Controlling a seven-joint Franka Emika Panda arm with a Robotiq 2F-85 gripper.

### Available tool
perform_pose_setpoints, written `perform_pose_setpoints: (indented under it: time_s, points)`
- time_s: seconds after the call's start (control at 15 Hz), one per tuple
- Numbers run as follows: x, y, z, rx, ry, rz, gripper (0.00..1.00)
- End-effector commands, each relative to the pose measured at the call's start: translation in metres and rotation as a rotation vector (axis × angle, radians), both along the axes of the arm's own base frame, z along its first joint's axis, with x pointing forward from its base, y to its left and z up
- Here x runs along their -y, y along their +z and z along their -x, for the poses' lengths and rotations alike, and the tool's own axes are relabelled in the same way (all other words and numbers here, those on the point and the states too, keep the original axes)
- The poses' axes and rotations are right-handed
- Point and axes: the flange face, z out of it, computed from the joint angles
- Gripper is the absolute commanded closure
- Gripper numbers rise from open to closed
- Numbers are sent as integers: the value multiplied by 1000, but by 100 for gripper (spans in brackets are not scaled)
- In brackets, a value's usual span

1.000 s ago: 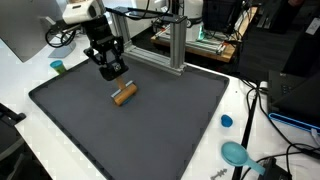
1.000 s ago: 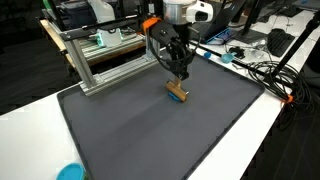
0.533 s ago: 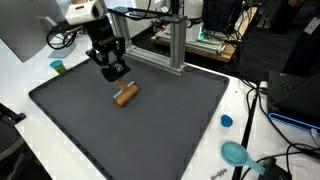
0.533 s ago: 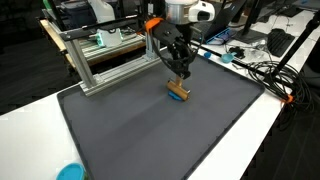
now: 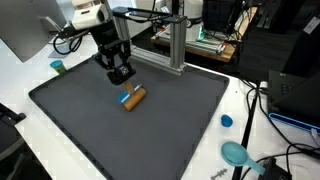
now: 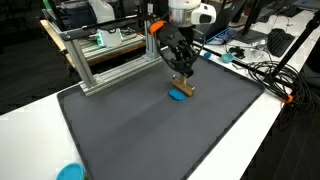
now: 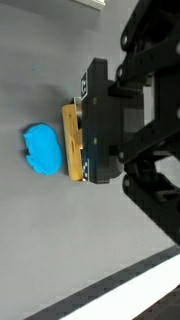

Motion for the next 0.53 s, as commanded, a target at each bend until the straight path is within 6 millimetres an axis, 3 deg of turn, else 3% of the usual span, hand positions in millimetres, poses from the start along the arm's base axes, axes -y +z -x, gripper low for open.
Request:
perform_pose_setpoints:
  time_s: [0.0,0.27,0.47]
  points:
    - [-14,0,9,-35,-27,15,78]
    - [-20,68,11,25,-48,146,78]
    - [-37,104,10,97,-38,230,78]
